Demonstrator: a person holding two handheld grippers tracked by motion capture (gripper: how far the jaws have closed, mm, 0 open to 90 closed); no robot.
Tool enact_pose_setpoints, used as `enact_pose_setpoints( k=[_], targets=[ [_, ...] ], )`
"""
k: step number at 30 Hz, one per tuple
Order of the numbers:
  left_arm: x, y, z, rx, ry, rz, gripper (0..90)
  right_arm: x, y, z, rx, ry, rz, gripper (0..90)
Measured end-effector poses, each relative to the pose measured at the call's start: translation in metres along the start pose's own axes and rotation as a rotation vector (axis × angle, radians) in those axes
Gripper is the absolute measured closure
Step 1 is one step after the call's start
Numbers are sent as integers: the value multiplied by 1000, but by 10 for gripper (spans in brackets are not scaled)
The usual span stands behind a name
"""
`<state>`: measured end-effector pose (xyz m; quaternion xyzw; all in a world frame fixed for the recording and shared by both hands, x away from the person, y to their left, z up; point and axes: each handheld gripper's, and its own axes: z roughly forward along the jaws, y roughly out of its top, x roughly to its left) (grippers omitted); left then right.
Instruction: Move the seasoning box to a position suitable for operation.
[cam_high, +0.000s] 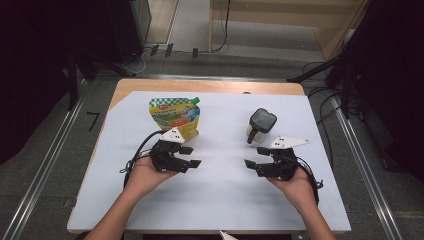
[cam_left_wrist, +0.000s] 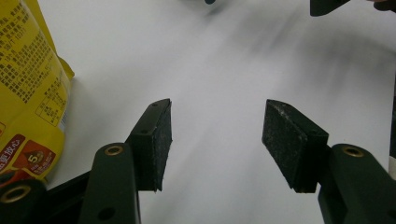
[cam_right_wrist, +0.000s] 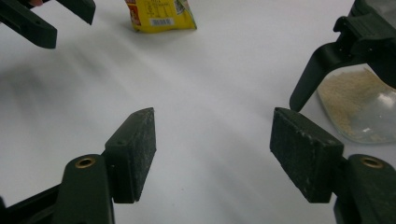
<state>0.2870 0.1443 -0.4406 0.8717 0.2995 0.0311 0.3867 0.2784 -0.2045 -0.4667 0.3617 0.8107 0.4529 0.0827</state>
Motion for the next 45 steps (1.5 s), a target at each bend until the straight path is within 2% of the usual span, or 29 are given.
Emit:
enact_pose_setpoints(
  k=[13,21,27,30,35,41,44,45],
  targets=[
    [1,-2,1,1,0,-1,418,-6,0,-2,17,-32,-29,367],
    [1,-2,0,-7,-6,-6,412,-13,0,-6,4,-54,-19,375],
    [1,-2,-2,-10,-7,-2,409,-27,3,-9,-20,-82,-1,379],
    [1,-3,-2,-3,-23,-9,402,-37,7,-8,-25,-102,7,379],
    [1,-4,-3,-7,-31,-12,401,-50,12,-9,-50,-117,53,385],
    [-1,-3,-3,-24,-54,-10,401,-65,20,-7,-40,-137,53,388],
    [0,-4,-3,-17,-45,-4,400,-74,21,-5,-38,-150,51,385],
    [0,-4,-4,-16,-42,-6,400,-79,21,-4,-28,-141,65,369]
  ],
)
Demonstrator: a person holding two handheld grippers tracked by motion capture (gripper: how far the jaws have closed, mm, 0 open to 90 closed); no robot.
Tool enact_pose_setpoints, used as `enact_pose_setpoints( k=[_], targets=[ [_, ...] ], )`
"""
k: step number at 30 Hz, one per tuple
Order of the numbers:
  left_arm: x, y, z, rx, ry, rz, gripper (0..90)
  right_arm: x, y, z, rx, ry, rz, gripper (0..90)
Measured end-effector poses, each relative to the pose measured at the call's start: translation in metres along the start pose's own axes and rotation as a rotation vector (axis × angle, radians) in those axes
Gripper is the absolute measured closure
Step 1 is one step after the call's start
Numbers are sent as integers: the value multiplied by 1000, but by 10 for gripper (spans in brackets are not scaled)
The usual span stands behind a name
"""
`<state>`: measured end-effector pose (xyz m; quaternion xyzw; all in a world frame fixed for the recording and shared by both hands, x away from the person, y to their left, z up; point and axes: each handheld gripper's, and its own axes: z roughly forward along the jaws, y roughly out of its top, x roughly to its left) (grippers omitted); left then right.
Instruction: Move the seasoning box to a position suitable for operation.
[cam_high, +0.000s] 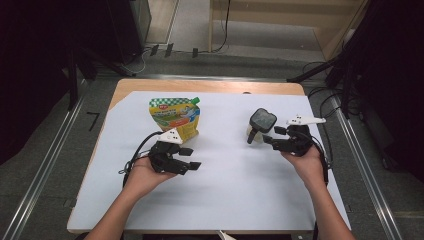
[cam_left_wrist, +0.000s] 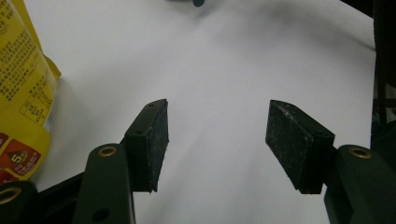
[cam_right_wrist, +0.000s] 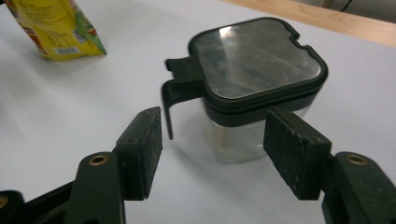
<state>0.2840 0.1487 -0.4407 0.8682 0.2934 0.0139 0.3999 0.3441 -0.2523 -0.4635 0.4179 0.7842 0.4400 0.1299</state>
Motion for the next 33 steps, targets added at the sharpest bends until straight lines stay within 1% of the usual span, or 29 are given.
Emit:
enact_pose_setpoints(
  k=[1,2,4,6,9,12,14,18,21,24,25,31,33],
  targets=[
    [0,0,0,-5,-2,-4,400,-3,-1,2,9,8,9,347],
    [0,0,-1,-8,1,-5,401,-7,-2,4,21,13,29,340],
    [0,0,-1,-12,2,-4,402,-14,-4,10,29,11,45,302],
    [0,-1,-2,-14,4,-5,402,-20,-6,15,27,-1,48,278],
    [-1,-2,-2,2,19,0,402,-25,-7,25,35,-5,38,251],
    [-1,-4,-2,6,25,1,403,-26,-7,35,43,-8,13,225],
    [-2,-5,-2,5,27,-3,403,-27,-8,41,46,-13,13,192],
    [-2,-9,-4,8,33,-9,403,-28,-9,52,29,-10,5,144],
    [-3,-11,-5,8,40,-17,404,-27,-9,61,14,-18,-7,119],
    [-3,-14,-7,11,46,-21,405,-26,-8,69,-4,-26,7,93],
    [-4,-14,-7,12,48,-23,405,-25,-8,71,-2,-28,16,88],
    [-5,-18,-6,22,48,-28,405,-25,-7,79,-25,-28,14,83],
    [-5,-19,-6,25,49,-35,406,-25,-6,82,-33,-23,30,86]
  ],
)
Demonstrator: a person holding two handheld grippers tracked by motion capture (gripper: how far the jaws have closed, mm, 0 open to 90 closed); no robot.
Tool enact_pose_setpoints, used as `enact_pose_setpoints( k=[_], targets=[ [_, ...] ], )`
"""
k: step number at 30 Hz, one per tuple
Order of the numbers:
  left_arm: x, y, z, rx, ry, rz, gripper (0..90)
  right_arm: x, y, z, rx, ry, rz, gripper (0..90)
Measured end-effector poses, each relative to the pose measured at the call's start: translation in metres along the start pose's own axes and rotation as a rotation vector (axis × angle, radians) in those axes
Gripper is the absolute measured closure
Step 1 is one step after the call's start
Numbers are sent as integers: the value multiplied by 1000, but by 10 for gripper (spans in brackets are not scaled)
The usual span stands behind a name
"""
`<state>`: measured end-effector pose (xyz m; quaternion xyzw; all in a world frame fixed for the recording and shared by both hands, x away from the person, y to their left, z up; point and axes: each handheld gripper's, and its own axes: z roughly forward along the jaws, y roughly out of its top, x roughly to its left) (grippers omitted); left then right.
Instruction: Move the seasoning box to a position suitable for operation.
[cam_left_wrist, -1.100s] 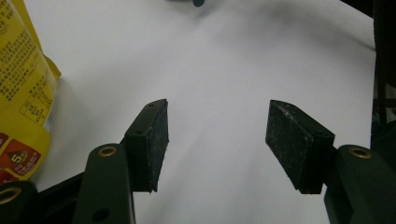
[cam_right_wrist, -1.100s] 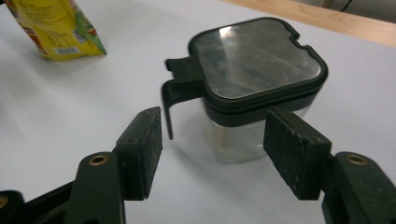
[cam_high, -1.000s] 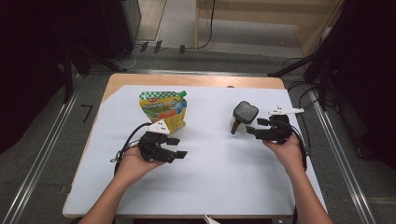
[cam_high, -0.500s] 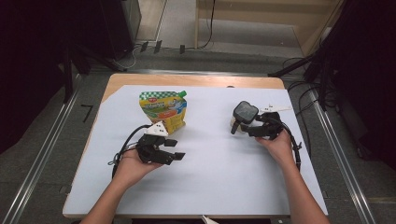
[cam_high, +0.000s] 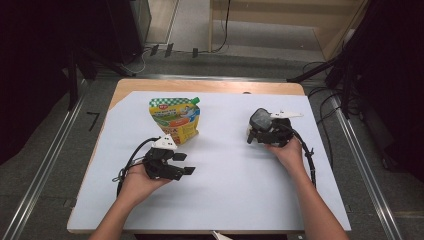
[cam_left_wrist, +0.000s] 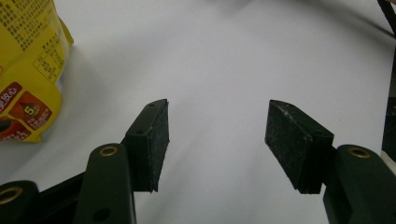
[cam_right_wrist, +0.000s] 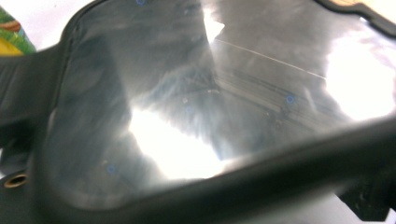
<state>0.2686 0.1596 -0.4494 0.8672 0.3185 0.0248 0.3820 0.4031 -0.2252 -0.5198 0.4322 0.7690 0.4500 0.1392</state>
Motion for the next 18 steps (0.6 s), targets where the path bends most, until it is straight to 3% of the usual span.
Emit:
enact_pose_setpoints(
  k=[8,12,18],
  targets=[
    [2,-1,-1,-6,-5,-10,407,5,0,4,-17,-30,6,106],
    [3,-1,-1,-5,-5,-7,407,13,-3,4,-6,-88,-67,149],
    [4,-1,-1,-6,-5,-7,407,16,-4,5,-23,-107,-63,151]
  ],
)
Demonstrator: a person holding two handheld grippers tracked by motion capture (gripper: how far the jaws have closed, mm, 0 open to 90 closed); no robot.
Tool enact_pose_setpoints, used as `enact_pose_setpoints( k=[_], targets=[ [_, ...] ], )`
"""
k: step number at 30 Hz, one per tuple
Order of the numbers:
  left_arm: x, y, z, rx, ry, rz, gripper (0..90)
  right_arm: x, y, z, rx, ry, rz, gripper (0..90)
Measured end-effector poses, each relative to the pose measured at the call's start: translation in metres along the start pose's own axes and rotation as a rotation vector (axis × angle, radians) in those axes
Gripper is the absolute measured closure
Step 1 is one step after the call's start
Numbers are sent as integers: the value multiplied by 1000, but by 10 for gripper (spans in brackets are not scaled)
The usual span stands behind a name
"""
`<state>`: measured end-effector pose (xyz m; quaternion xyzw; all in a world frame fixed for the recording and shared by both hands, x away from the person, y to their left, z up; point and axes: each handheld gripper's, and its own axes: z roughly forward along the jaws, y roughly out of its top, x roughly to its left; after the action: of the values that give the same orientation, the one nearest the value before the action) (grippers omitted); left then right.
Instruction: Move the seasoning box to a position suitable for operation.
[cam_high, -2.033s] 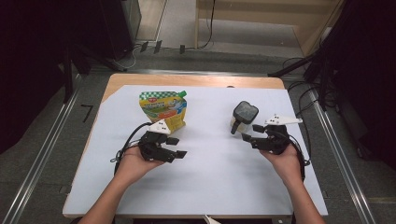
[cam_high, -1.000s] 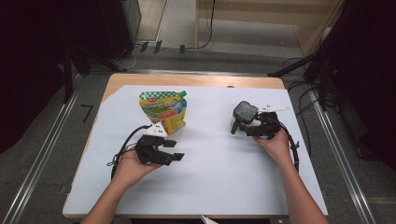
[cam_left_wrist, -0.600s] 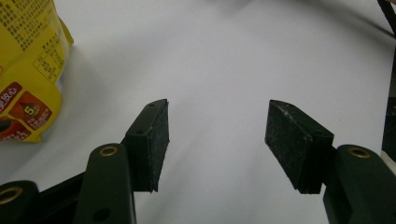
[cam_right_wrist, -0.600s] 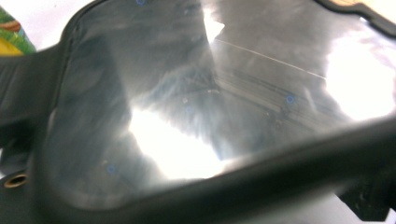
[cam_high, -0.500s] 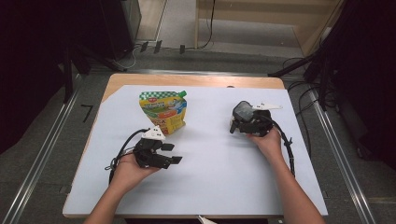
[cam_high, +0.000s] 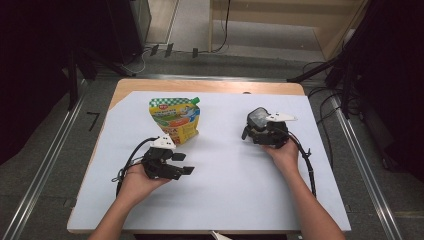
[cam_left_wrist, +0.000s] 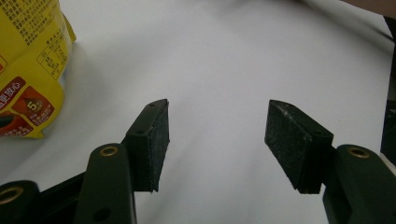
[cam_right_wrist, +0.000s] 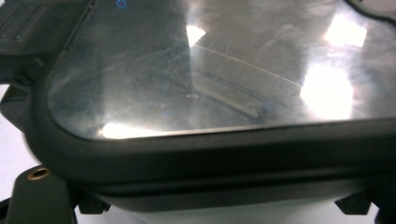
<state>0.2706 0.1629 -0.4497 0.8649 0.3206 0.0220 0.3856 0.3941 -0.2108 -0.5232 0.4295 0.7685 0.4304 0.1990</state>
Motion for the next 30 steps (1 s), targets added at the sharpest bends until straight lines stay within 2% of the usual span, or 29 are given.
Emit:
enact_pose_setpoints(
  k=[4,13,15,17,21,25,27,30],
  targets=[
    [-1,0,2,3,-6,2,408,0,0,1,-5,-2,-2,149],
    [-2,1,4,9,-9,3,407,0,4,7,-3,9,45,120],
    [-2,1,4,10,-9,3,406,0,5,7,-2,9,43,118],
    [-2,1,4,11,-8,0,406,2,5,8,2,-11,20,146],
    [-2,0,4,8,-6,-2,406,0,5,7,7,0,11,151],
    [0,-1,2,2,-8,-4,405,3,7,6,16,-10,-18,152],
    [1,-1,2,3,-9,-6,405,4,8,4,14,-7,-22,153],
    [2,0,2,-3,-10,-10,405,6,10,-1,3,11,-3,153]
  ],
)
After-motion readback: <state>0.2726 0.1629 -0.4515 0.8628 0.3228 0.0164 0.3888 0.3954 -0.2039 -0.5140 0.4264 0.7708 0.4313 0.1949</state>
